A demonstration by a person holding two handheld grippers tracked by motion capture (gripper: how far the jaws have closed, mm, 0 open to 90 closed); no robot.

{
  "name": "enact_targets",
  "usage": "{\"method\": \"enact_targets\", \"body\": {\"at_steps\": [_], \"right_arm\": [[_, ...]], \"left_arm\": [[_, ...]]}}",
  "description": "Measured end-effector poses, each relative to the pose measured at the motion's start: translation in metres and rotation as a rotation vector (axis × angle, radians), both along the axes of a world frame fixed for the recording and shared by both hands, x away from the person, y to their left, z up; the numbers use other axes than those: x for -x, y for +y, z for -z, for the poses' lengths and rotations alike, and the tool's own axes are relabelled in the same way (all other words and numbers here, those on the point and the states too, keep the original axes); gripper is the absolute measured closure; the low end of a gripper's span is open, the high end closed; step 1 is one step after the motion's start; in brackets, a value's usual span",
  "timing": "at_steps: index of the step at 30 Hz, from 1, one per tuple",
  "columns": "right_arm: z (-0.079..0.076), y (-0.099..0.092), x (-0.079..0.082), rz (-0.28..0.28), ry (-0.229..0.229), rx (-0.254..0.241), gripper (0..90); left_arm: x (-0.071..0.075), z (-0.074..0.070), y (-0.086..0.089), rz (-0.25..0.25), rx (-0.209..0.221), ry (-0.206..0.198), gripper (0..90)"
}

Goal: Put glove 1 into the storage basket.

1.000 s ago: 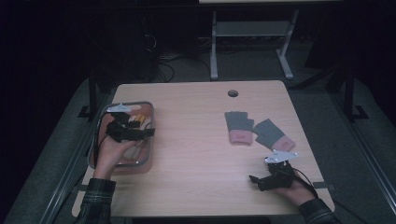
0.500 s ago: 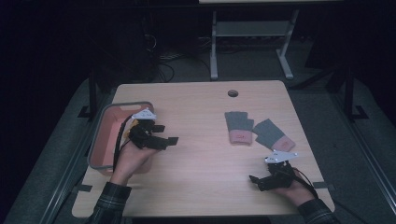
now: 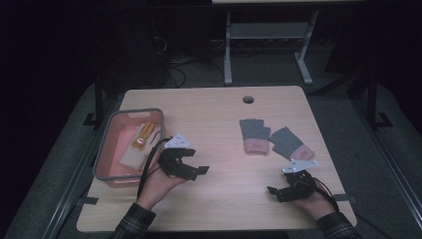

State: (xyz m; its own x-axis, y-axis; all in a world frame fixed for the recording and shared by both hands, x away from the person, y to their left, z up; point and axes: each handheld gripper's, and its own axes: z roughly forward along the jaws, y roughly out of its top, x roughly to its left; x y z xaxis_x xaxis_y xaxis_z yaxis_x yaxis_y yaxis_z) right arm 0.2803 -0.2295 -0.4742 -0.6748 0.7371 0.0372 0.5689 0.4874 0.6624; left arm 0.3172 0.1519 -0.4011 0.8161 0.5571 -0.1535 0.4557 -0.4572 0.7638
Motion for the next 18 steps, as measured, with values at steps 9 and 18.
{"method": "enact_targets", "body": {"at_steps": [9,18], "right_arm": [[-0.005,-0.003,-0.002,0.022,0.011,0.01,32.1],[-0.016,-0.003,-0.008,0.043,-0.018,-0.008,69.9]], "left_arm": [[0.011,0.037,-0.006,0.031,-0.046,0.048,16.9],[0.017,0.053,-0.004,0.026,-0.083,0.007,15.7]]}}
